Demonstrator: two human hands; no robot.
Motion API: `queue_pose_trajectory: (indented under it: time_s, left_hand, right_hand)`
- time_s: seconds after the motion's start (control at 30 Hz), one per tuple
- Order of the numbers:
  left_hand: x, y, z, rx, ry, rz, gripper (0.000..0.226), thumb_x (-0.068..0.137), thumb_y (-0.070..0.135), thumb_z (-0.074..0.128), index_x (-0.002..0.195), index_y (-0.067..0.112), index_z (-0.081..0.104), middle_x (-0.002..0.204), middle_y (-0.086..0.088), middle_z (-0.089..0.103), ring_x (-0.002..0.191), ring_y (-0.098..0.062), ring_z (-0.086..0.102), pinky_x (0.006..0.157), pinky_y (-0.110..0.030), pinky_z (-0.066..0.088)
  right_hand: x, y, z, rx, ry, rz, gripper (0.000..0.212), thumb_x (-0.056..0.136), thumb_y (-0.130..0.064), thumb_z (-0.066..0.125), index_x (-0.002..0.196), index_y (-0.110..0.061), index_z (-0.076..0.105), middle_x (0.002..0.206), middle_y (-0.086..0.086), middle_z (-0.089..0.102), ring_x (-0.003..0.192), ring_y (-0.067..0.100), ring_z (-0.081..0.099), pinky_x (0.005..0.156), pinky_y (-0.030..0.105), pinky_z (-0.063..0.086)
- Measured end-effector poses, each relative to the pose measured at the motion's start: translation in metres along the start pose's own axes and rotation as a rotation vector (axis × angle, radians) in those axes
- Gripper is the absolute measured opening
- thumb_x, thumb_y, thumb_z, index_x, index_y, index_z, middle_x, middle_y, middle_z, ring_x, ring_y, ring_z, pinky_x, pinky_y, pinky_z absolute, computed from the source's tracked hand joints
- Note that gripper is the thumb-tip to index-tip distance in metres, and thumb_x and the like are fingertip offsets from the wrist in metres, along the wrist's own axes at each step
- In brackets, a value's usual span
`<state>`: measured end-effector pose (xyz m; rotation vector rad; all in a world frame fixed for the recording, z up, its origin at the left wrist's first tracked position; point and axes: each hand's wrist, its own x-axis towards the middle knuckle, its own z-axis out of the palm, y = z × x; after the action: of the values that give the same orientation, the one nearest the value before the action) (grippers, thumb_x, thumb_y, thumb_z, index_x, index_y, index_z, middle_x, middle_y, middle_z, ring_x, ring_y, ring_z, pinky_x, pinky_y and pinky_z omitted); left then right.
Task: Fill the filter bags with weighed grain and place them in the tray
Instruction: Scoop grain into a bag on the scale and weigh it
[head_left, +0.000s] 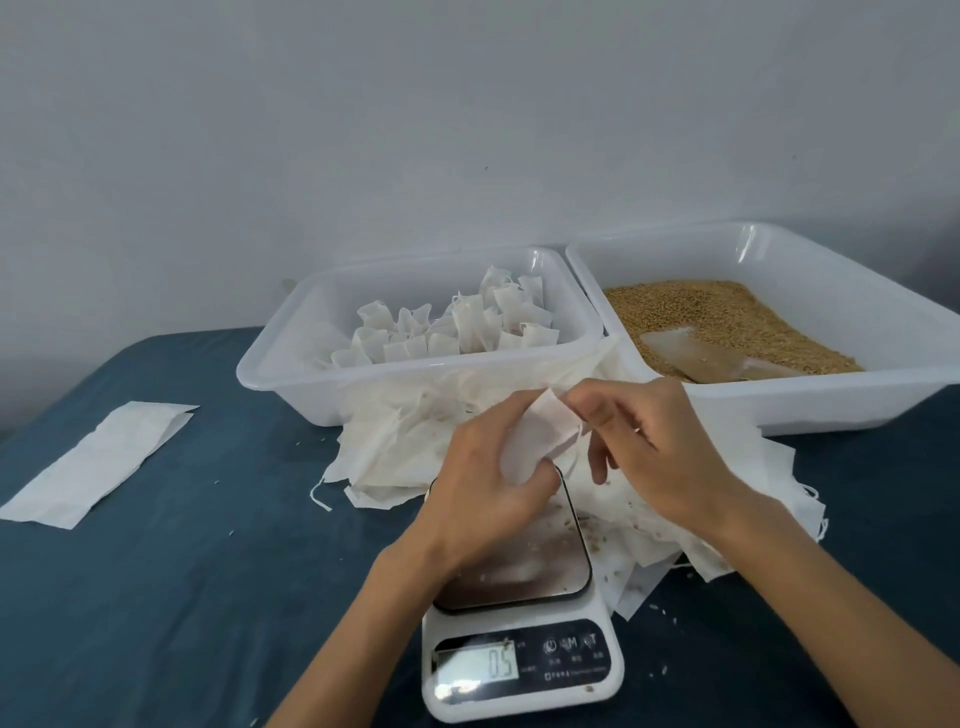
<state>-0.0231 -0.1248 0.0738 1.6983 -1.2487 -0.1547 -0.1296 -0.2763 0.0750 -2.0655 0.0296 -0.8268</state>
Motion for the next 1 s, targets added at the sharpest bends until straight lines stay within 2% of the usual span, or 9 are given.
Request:
queue_pose_trajectory:
  time_s: [0.17,0.3,0.4,0.43,0.53,0.6,0.73,0.9,1.0]
  left_hand:
    - [-0.003,0.005,0.009,-0.096,-0.039,-0.004,0.035,0.085,0.013,0.072,0.119,0.019,0.063,0.1,0.004,0.072,0.092,-0.018,0.067,0.084,-0.041,0.053]
    - [-0.006,0.001,0.006,-0.293,-0.015,-0.081,0.026,0.087,0.016,0.071,0.112,0.02,0.064,0.101,0.0,0.071,0.095,-0.024,0.067,0.088,-0.052,0.056]
    - [-0.007,-0.001,0.005,-0.515,-0.002,-0.14,0.028,0.083,0.011,0.075,0.107,0.018,0.064,0.095,-0.002,0.07,0.088,-0.018,0.067,0.081,-0.038,0.059]
    - [-0.007,-0.003,0.005,-0.544,0.014,-0.145,0.027,0.082,0.01,0.077,0.105,0.016,0.063,0.092,-0.003,0.07,0.086,-0.017,0.066,0.077,-0.033,0.057]
    - [-0.006,-0.006,0.007,-0.555,0.051,-0.165,0.03,0.079,0.012,0.08,0.103,0.015,0.061,0.088,-0.003,0.07,0.081,-0.017,0.065,0.075,-0.037,0.057]
    - [-0.005,-0.007,0.007,-0.561,0.058,-0.185,0.034,0.077,0.014,0.082,0.106,0.017,0.063,0.085,-0.001,0.07,0.08,-0.016,0.065,0.078,-0.04,0.057]
    - [-0.003,-0.009,0.006,-0.568,0.064,-0.209,0.037,0.076,0.017,0.083,0.108,0.019,0.065,0.082,-0.001,0.07,0.078,-0.015,0.065,0.076,-0.034,0.056]
    - [-0.004,-0.01,0.006,-0.575,0.066,-0.202,0.033,0.08,0.007,0.084,0.106,0.011,0.065,0.083,0.0,0.069,0.076,-0.014,0.065,0.068,-0.023,0.053]
    - [-0.004,-0.01,0.007,-0.57,0.066,-0.197,0.03,0.084,-0.002,0.081,0.106,0.008,0.064,0.083,0.0,0.069,0.076,-0.012,0.065,0.067,-0.02,0.052]
  right_hand:
    - [0.008,-0.027,-0.011,0.031,-0.184,0.07,0.097,0.085,-0.084,0.037,0.092,0.006,0.072,0.069,0.007,0.07,0.044,0.021,0.066,0.047,0.02,0.043]
    - [0.023,-0.036,-0.045,0.031,-0.005,-0.008,0.055,0.102,-0.06,0.039,0.095,-0.02,0.077,0.082,-0.001,0.078,0.048,0.022,0.067,0.047,0.027,0.049]
    - [0.041,-0.005,-0.101,-0.304,0.233,0.074,0.019,0.1,-0.042,0.061,0.089,-0.031,0.073,0.084,-0.004,0.076,0.057,0.016,0.066,0.057,0.021,0.053]
    - [0.047,0.011,-0.124,-0.485,0.21,0.176,0.008,0.095,-0.039,0.068,0.093,-0.032,0.071,0.089,-0.005,0.075,0.064,0.012,0.066,0.063,0.021,0.052]
    - [0.055,0.056,-0.177,-0.913,-0.215,0.671,0.045,0.085,-0.045,0.078,0.121,-0.022,0.064,0.118,-0.001,0.068,0.093,0.013,0.06,0.083,0.029,0.044]
    - [0.053,0.073,-0.192,-0.994,-0.425,0.837,0.047,0.088,-0.045,0.074,0.125,-0.018,0.063,0.124,0.002,0.066,0.102,0.017,0.059,0.09,0.03,0.044]
    - [0.053,0.089,-0.193,-1.025,-0.409,0.812,0.022,0.09,-0.038,0.075,0.105,-0.023,0.072,0.114,0.001,0.07,0.103,0.021,0.062,0.092,0.033,0.05]
    - [0.055,0.093,-0.183,-1.066,-0.461,0.78,0.018,0.093,-0.039,0.071,0.099,-0.022,0.07,0.111,0.003,0.07,0.099,0.022,0.063,0.091,0.038,0.053]
    - [0.056,0.093,-0.184,-1.073,-0.423,0.751,0.026,0.094,-0.036,0.071,0.11,-0.016,0.069,0.112,0.003,0.067,0.103,0.024,0.063,0.092,0.037,0.052]
